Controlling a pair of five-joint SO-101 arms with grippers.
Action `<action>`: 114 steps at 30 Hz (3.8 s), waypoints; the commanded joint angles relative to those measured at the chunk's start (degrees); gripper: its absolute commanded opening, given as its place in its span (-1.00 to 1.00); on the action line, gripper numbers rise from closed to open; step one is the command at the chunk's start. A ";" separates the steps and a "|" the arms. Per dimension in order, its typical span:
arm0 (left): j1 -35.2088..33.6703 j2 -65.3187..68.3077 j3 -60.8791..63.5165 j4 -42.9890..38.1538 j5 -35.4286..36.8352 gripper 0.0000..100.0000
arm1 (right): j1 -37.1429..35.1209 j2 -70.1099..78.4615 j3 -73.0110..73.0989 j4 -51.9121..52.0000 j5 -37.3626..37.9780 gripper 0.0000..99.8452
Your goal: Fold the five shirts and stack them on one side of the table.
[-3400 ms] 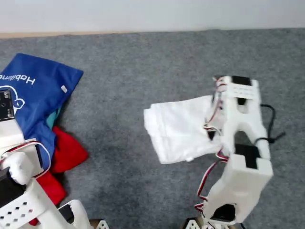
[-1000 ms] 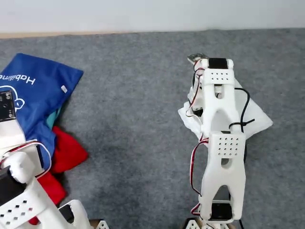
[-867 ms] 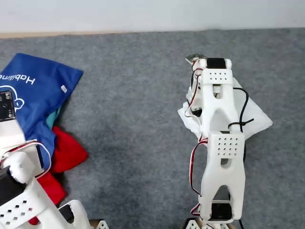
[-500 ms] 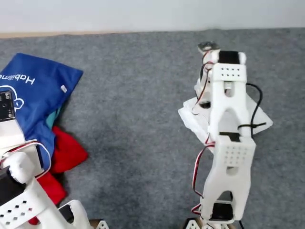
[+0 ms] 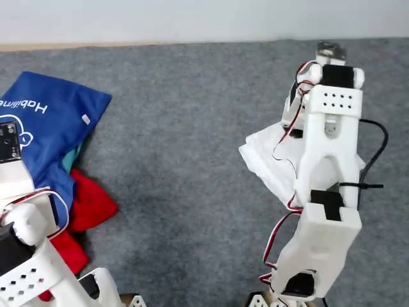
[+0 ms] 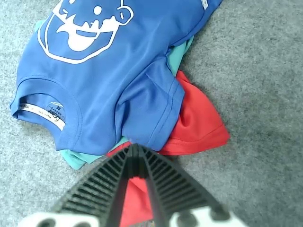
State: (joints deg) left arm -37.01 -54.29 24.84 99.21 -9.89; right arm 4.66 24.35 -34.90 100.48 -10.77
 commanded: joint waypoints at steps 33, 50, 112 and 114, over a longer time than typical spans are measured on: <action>0.26 -0.53 -0.04 1.23 -0.18 -0.99 | 7.87 19.65 7.91 -16.13 -23.21 -0.21; 0.26 -0.18 -0.13 1.23 -0.35 -0.99 | 9.01 20.97 7.21 -15.69 -17.58 -0.98; 0.26 -0.53 0.04 1.32 0.00 -0.99 | 53.67 -3.91 7.30 -26.24 48.53 -0.57; 0.26 -0.53 0.04 1.32 0.00 -0.99 | 50.51 -3.91 7.30 -21.93 48.44 -0.67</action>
State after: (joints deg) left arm -37.01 -54.29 25.01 99.30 -9.89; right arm 59.52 24.70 -26.55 73.05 38.46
